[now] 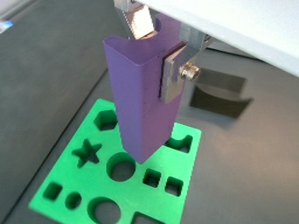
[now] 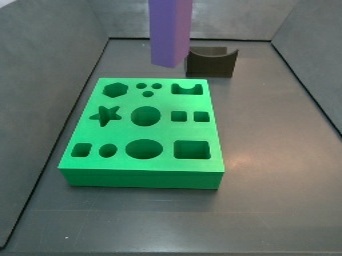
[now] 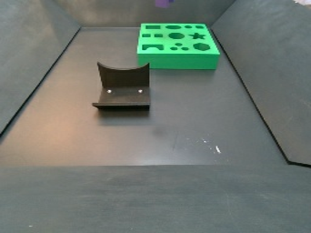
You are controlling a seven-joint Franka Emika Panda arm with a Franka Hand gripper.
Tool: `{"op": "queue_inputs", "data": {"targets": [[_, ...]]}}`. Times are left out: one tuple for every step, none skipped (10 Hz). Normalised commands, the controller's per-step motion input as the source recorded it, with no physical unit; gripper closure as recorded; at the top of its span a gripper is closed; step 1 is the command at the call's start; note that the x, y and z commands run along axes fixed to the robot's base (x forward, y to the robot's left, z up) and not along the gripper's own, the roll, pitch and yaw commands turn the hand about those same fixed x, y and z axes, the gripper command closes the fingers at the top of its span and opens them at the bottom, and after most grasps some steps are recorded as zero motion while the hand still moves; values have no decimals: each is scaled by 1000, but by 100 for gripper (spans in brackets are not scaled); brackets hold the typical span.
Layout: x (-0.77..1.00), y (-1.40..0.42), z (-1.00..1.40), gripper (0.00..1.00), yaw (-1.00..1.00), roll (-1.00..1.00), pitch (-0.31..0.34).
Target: Insert the arch object.
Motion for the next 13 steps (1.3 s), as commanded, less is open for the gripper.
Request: {"op": "queue_inputs", "data": {"targets": [[0, 0, -43, 100, -1000, 0, -10], [0, 0, -43, 100, -1000, 0, -10], [0, 0, -43, 100, -1000, 1, -6], [0, 0, -49, 100, -1000, 6, -3], [0, 0, -57, 100, -1000, 13, 0], [0, 0, -63, 100, -1000, 23, -3], [0, 0, -54, 100, -1000, 16, -9], [0, 0, -54, 100, -1000, 14, -11], [3, 20, -91, 100, -1000, 21, -10], [6, 37, -117, 100, -1000, 27, 0], [6, 51, -149, 100, -1000, 30, 0], [11, 66, -183, 100, -1000, 24, 0], [31, 100, -234, 100, -971, 23, 0]]}}
